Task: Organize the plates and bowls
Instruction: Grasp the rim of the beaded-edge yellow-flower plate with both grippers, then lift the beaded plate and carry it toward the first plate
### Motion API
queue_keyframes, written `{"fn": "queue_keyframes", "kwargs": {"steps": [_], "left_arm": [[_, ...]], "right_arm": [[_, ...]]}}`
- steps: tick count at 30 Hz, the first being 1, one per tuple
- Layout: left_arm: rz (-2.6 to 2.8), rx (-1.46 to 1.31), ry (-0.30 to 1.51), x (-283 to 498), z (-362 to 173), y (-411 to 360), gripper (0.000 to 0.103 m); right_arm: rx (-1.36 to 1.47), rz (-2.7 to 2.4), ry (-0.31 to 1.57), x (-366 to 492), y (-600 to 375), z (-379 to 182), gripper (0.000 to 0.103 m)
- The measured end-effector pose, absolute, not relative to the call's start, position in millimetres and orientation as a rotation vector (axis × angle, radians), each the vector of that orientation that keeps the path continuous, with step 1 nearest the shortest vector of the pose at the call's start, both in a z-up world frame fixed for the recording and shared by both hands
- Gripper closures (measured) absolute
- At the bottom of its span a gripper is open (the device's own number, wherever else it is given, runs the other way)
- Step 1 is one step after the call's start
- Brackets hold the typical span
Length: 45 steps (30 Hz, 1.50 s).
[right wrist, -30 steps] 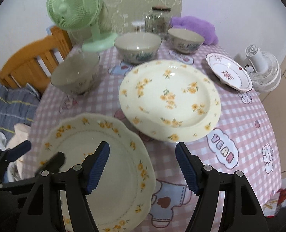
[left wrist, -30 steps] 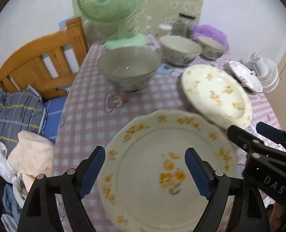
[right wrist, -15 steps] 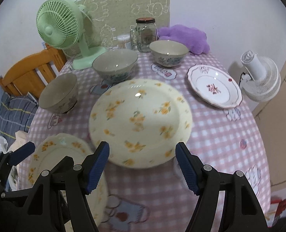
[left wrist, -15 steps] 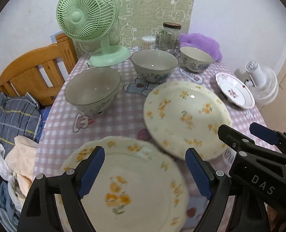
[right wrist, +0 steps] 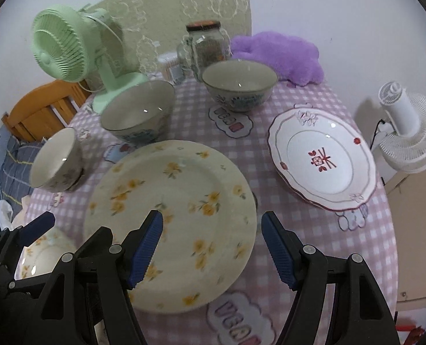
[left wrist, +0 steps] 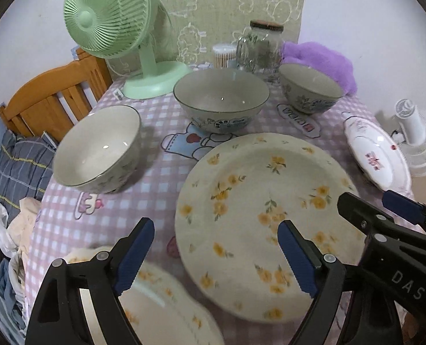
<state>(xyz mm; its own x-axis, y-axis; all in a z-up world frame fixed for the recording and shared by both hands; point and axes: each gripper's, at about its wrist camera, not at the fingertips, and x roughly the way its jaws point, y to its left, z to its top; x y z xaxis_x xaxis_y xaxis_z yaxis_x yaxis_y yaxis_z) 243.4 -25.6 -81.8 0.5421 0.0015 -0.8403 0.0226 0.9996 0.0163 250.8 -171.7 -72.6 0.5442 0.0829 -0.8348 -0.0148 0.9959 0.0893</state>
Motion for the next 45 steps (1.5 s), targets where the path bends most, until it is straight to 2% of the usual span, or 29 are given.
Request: {"fn": "queue_keyframes", "kwargs": {"steps": [8,15,22,25,40,45], "left_arm": [[0.041,0.040,1.057,275,-112,-26,0.016],[0.001,0.023,1.104,286,-122,-27,0.026],[-0.008,0.055,1.102,286,-125,-30,0.027],[-0.018,0.039,1.096,285,-121,-31,0.029],[-0.141,0.131,1.126,262,-124,-62,0.029],[-0.152,0.109,1.120,266,-125,-59,0.027]], "right_arm": [[0.097,0.057,1.042,283,-179,-104,0.029],[0.092,0.054,1.063,299,-180,-116,0.030],[0.073,0.034,1.083,304,-175,-122,0.038],[0.038,0.001,1.090,302,-175,-123,0.046],[0.070,-0.070,1.137,258,-208,-122,0.047],[0.074,-0.067,1.131,258,-206,-126,0.042]]}}
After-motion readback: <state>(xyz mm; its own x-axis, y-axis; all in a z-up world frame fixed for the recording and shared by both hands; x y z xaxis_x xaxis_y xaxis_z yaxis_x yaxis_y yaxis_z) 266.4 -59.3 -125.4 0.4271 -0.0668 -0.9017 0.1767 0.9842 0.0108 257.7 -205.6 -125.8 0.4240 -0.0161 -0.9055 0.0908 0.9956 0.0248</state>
